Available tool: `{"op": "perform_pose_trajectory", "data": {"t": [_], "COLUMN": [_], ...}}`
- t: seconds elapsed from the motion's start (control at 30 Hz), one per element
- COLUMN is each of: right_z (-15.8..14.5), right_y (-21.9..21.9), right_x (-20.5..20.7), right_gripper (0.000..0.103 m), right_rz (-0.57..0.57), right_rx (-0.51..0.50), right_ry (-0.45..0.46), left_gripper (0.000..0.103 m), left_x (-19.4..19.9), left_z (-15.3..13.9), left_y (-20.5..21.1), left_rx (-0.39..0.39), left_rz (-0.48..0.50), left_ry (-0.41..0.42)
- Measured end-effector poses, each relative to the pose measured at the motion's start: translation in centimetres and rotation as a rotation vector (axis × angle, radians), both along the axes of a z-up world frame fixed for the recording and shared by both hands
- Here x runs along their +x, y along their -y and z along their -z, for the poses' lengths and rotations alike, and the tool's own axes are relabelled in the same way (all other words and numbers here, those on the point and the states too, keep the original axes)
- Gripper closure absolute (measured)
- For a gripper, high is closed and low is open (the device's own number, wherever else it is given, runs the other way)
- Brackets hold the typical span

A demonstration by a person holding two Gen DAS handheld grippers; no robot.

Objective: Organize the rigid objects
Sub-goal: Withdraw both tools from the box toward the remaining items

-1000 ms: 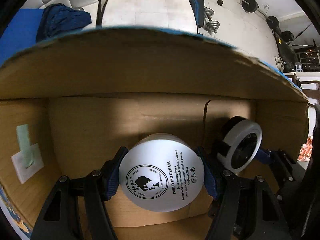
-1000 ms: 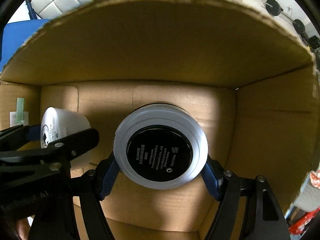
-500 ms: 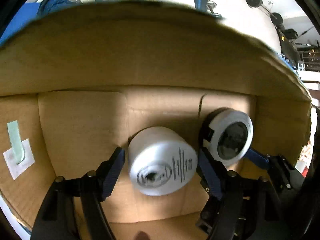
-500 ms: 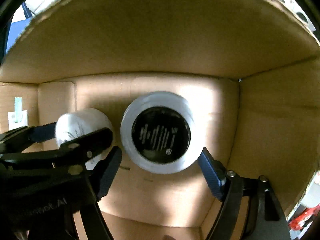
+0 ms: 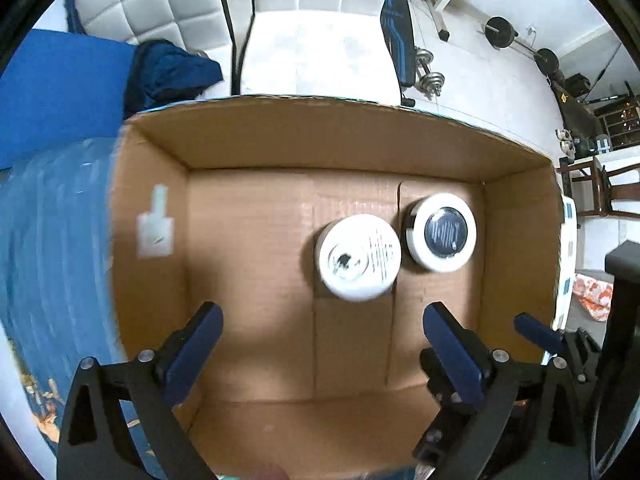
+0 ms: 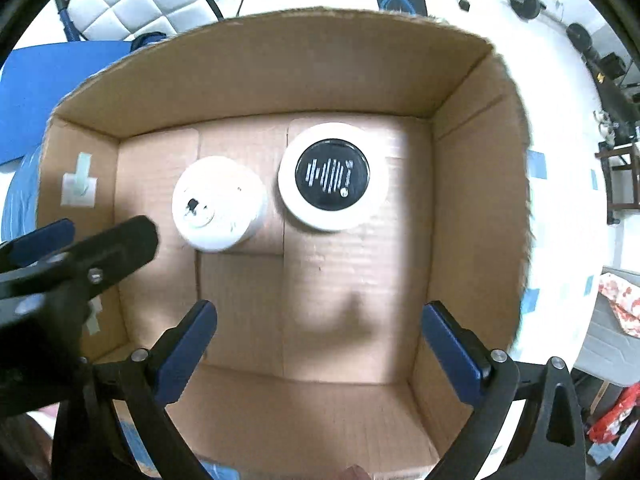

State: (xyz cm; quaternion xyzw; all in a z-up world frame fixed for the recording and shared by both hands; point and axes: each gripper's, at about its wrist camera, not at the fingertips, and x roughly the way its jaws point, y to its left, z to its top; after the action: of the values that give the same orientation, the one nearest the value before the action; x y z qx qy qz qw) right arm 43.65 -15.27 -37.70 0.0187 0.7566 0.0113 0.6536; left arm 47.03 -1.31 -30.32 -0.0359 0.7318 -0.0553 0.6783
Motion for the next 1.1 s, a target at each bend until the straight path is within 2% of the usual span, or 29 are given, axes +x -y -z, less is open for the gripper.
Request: {"op": "perform_pose_trajectory", "data": {"t": [0.1,0.2,0.37,0.47,0.53,0.87,1.0,1.1], "right_z": [-2.4,-4.8,-9.0,-12.0,-12.9,-18.6,-19.8,-19.5], "right_y": [0.2,-1.2,-1.6,-0.6,0.0,1.4,1.7,2.4], "right_x": [-1.4,-3.9,-4.7,-5.2,-5.1,-9.5,-11.2,-12.6], "right_gripper": [0.000,0.000,0.000,0.000,0.000,0.000,0.000,0.000], "right_rz": [-0.016,-0.037,-0.032,-0.019,-0.013,-0.028,-0.035,-0.027], "right_rx": [-0.024,-0.052,-0.019,-0.005,0.009,0.030,0.053,0.062], "right_ry": [0.052,0.116,0.185,0.214,0.225,0.324,0.328,0.317], "left_gripper": [0.000,0.001,0.001,0.001,0.001,0.001,0.001,0.001], "left_x": [-1.8,-2.2,-5.3,-6.8,-7.8,-12.8,-14.2,-15.4], "left_z": [-2.9,-4.0,-8.0,-10.2,-11.4,-14.8,-15.9,-15.8], "left_y": [-0.9,-0.4,-0.5,-0.6,-0.7,0.4,0.6,0.7], "left_rx": [0.027,0.051,0.081,0.084,0.084,0.062,0.055,0.071], "left_rz": [-0.025,-0.041,-0.048,-0.047,-0.047,-0.028,-0.018,-0.008], "left_ry": [0.070,0.121,0.212,0.256,0.278,0.345,0.361,0.362]}}
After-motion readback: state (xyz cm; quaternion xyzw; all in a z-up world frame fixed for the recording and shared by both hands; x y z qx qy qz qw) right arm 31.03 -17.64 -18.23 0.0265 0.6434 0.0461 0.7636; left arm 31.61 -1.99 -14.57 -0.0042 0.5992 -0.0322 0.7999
